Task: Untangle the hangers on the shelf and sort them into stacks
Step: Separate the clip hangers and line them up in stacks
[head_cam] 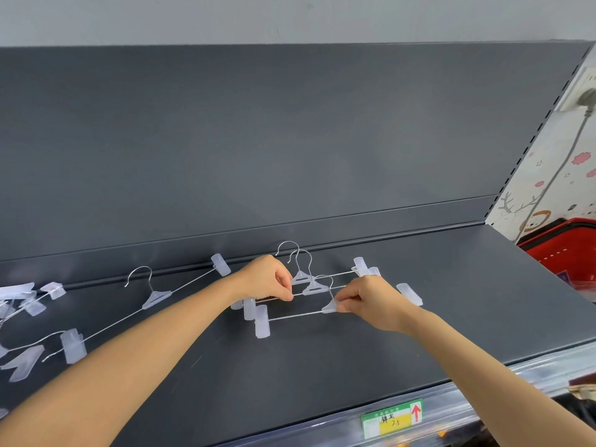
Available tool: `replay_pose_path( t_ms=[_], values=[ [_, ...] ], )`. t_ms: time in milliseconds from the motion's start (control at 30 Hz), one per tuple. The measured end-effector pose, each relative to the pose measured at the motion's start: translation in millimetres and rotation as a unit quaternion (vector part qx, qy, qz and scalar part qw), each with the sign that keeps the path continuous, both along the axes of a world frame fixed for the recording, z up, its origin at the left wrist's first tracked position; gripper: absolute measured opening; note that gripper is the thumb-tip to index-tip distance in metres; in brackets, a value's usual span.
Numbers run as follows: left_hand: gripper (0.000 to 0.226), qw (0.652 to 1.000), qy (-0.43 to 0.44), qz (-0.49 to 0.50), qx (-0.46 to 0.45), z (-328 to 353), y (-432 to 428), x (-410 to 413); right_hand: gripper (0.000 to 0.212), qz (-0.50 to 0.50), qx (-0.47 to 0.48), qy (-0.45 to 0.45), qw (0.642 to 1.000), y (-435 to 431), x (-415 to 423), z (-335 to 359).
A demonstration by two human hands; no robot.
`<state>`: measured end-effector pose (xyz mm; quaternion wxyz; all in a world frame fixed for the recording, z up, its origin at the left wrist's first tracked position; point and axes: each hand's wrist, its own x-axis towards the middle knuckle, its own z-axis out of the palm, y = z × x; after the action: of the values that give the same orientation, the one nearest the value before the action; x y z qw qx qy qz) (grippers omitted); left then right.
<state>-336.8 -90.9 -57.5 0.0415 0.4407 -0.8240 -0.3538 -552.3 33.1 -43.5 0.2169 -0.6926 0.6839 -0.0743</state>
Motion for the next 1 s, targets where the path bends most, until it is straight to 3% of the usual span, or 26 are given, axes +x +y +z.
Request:
replay_pose_path(
  t_ms=[200, 367, 533, 633, 1000],
  values=[
    [0.006, 1.000, -0.011, -0.024, 0.001, 7, 11, -6, 0.031, -0.007, -0.040, 0.033, 0.999, -4, -1, 0],
    [0.022, 0.999, -0.026, -0.031, -0.008, 4, 10, -5, 0.029, 0.037, -0.043, -0.050, 0.997, -4, -1, -6],
    [0.014, 1.000, -0.020, -0.013, 0.004, -2, 10, -3, 0.025, -0.019, -0.091, 0.056, 0.994, 0, 2, -18],
    [0.015, 1.000, -0.015, -0.002, 0.010, -2, 11, -3, 0.022, -0.069, -0.077, 0.075, 0.992, -1, 5, -23],
    [0.016, 1.000, -0.004, -0.002, 0.003, -4, 8, -1, 0.019, -0.075, -0.044, 0.028, 0.996, -1, -1, -21]
  ],
)
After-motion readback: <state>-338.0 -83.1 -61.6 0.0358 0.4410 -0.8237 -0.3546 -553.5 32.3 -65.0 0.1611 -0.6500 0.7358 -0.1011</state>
